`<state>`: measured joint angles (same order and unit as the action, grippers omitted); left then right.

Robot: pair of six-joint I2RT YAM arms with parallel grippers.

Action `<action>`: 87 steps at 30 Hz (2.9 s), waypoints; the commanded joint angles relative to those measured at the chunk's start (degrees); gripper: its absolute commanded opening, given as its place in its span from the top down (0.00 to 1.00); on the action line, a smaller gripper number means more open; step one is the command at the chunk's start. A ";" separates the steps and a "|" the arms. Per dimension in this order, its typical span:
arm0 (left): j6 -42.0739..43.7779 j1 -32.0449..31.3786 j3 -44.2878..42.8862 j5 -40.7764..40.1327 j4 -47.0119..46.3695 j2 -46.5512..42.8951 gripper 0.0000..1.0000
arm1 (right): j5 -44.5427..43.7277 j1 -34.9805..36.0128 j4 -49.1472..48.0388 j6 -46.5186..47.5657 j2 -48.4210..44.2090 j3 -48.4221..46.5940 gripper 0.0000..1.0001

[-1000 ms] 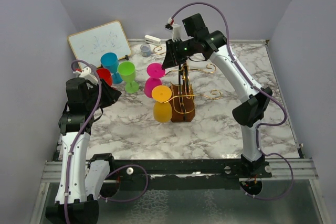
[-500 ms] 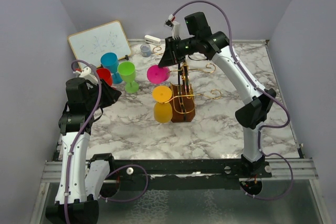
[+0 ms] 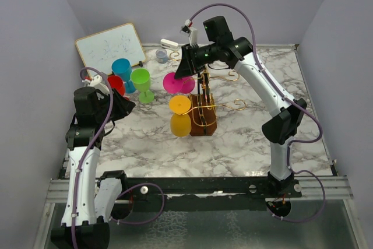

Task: Take the wine glass off the wine glass rack

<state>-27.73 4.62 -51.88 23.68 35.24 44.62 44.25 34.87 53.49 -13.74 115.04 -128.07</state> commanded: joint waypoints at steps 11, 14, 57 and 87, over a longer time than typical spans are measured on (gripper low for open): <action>-0.01 -0.25 -0.87 1.45 0.36 -0.42 0.75 | -7.11 0.90 -1.54 -2.88 -2.60 -0.86 0.99; 0.14 -0.23 -1.63 1.34 0.94 -0.14 0.75 | -8.41 0.68 -2.52 -4.68 -3.71 0.08 0.99; -0.97 -0.23 -3.44 0.34 2.21 0.82 0.75 | 24.58 -3.85 -53.94 -38.02 -5.15 10.43 0.99; -36.48 -0.34 -16.43 22.61 -30.95 10.39 0.70 | -15.62 17.06 -40.07 64.90 -65.23 65.11 0.99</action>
<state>-48.60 4.62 -72.36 40.58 20.82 57.65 35.44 48.56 13.15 40.73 55.20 -69.23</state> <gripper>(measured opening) 0.293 0.017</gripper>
